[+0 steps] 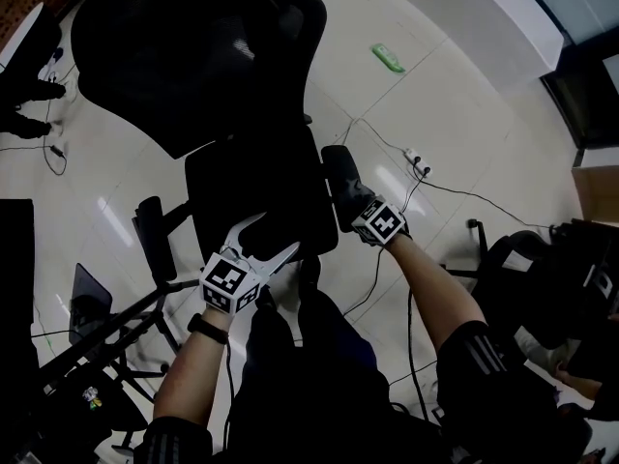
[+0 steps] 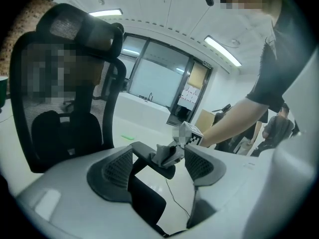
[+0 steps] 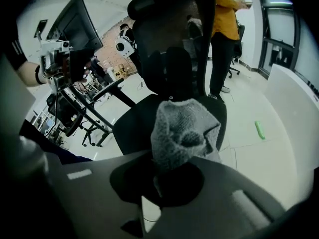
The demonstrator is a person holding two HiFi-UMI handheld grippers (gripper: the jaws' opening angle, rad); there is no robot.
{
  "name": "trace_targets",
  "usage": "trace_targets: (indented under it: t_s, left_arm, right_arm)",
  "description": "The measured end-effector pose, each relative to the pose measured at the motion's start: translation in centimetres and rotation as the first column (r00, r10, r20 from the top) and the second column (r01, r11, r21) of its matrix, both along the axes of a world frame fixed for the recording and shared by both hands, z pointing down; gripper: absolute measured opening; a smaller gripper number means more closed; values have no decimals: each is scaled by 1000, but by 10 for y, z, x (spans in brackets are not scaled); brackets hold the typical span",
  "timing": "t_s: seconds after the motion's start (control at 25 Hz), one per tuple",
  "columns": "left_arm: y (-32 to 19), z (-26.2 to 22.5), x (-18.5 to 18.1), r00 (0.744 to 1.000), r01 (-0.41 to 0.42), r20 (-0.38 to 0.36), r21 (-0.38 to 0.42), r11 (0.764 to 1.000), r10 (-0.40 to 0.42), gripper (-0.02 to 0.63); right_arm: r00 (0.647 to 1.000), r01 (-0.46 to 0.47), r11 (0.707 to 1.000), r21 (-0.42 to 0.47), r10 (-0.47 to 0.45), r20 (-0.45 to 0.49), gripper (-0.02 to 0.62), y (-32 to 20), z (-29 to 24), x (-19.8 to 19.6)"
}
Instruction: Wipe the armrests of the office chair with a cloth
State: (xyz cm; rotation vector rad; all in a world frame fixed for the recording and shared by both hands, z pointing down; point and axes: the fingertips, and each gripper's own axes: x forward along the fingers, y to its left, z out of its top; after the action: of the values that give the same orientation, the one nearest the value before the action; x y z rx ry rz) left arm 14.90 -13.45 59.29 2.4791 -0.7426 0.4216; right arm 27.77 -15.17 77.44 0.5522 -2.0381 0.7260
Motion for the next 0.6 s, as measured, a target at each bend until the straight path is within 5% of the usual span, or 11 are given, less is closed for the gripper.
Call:
trace_targets:
  t_s: [0.32,0.6]
  left_arm:
    - [25,-4,-5,1000,-9,-4,-2,1000,9,350]
    - [41,-10,-15,1000,11,-9,7,1000,-11,350]
  right_arm:
    - [998,-50,998,-44,51,27,18,57,2,-3]
    - [999,28,999,-47,-27,26,17,88,0,-20]
